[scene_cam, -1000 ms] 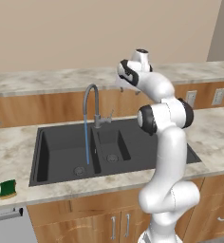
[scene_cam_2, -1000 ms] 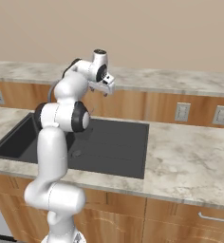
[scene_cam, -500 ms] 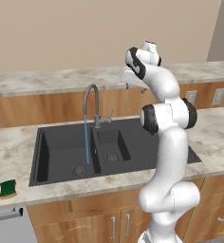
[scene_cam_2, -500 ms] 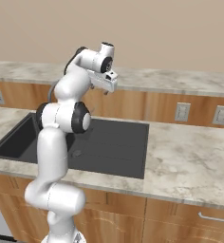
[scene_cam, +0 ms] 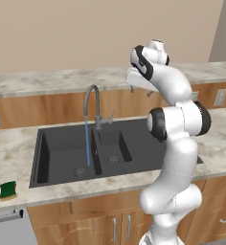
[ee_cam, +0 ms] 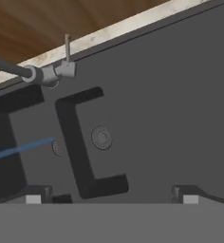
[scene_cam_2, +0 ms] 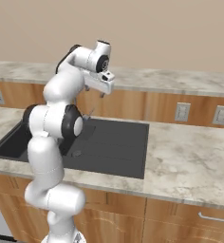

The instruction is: Soak the sponge with water for a few seconds and then drop it inside the sink.

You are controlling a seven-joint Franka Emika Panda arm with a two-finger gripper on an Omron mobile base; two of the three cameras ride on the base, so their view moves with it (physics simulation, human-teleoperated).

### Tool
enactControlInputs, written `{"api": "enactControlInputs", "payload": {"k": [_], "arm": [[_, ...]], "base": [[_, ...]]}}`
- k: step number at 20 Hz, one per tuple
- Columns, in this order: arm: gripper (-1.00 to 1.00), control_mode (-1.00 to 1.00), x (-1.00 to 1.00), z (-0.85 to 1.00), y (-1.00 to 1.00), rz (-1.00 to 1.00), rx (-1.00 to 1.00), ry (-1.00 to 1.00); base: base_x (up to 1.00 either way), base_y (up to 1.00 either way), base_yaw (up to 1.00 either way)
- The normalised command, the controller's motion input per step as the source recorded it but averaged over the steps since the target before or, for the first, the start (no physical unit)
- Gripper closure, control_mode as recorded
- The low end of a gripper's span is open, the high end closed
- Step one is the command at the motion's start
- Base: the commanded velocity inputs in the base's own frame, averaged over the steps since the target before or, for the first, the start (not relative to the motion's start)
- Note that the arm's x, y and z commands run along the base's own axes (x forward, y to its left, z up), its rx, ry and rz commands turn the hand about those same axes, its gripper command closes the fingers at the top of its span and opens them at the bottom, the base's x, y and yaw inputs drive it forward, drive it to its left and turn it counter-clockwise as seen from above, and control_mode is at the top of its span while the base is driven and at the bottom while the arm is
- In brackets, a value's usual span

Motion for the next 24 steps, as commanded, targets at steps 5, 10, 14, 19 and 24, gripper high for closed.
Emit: {"api": "enactControlInputs", "payload": {"k": [5,10,14,19,24], "arm": [[-1.00,-1.00,-0.69,-0.25,0.14,0.00,-0.03,-0.24],[-1.00,-1.00,-0.61,-0.54,0.12,0.00,0.00,-0.45],[-1.00,-1.00,-0.64,-0.11,0.14,0.00,-0.01,-0.39],[-1.00,-1.00,-0.43,0.44,0.34,0.00,-0.12,0.06],[-1.00,-1.00,-0.21,0.57,0.54,0.00,-0.18,0.26]], "base": [[0.00,0.00,0.00],[0.00,0.00,0.00],[0.00,0.00,0.00],[0.00,0.00,0.00],[0.00,0.00,0.00]]}}
